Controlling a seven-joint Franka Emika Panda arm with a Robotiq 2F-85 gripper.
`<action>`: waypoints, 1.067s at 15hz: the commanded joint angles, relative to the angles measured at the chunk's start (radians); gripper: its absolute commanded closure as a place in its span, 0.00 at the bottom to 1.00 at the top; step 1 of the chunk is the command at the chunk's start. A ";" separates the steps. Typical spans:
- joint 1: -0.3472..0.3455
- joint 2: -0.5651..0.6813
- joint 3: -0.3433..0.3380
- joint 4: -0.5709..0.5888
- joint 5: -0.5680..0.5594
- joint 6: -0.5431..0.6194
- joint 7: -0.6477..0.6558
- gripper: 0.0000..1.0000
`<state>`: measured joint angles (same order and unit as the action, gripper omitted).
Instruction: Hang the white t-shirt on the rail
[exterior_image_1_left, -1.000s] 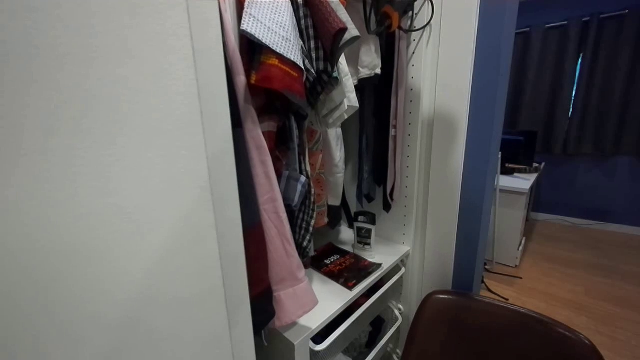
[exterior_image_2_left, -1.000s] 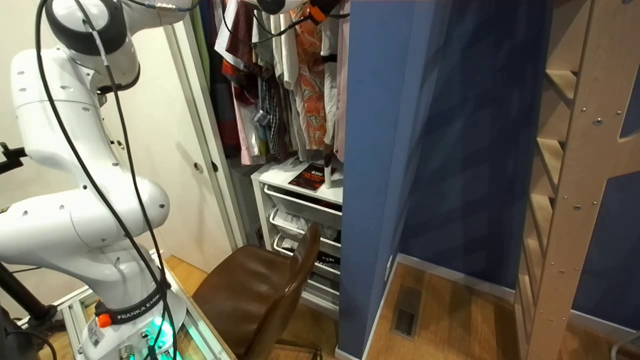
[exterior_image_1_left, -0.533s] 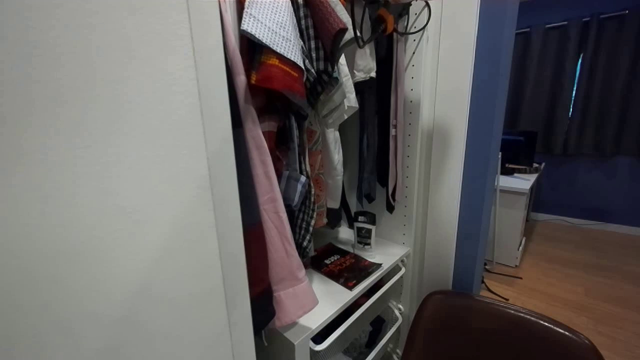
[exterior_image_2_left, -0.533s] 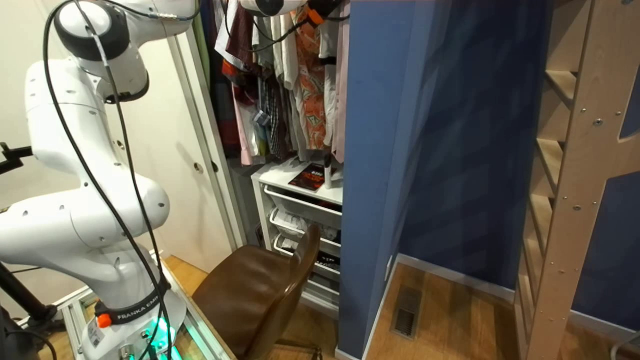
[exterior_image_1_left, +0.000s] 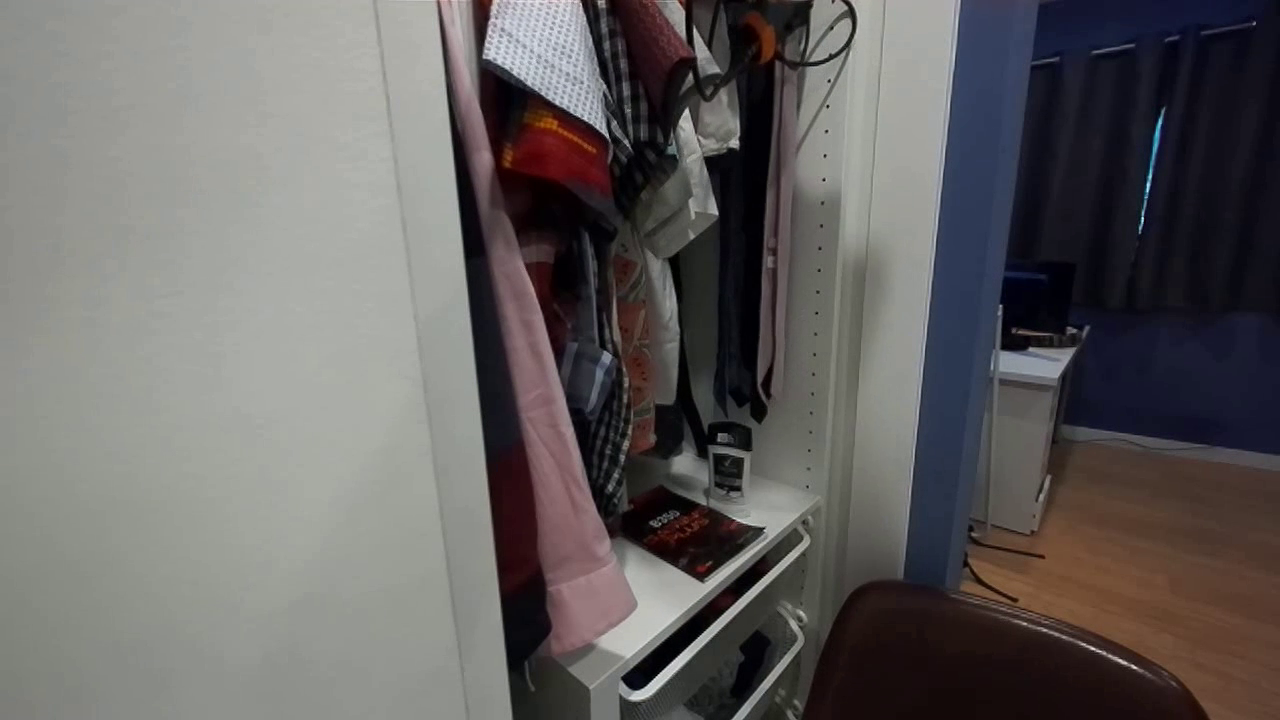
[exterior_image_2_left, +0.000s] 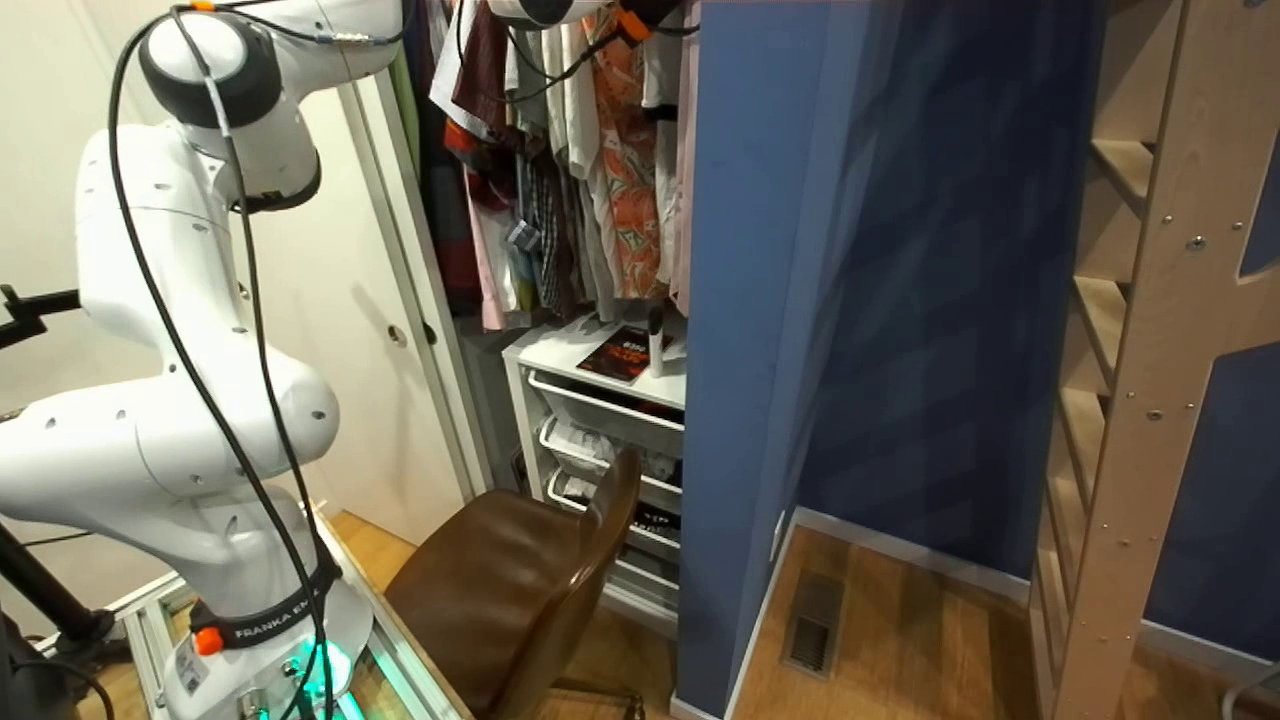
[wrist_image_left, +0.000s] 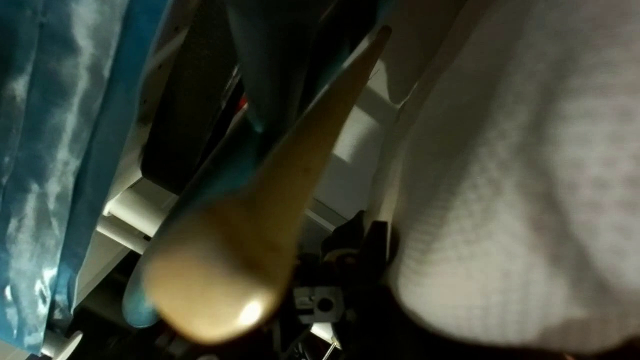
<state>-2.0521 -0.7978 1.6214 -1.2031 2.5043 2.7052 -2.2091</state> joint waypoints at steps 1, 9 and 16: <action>-0.084 -0.097 -0.051 0.119 0.032 -0.018 0.138 0.96; -0.179 -0.200 -0.112 0.232 0.012 -0.013 0.337 0.96; -0.243 -0.250 -0.157 0.296 -0.012 -0.051 0.481 0.96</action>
<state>-2.2368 -1.0067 1.5116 -0.9802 2.4985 2.6836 -1.8265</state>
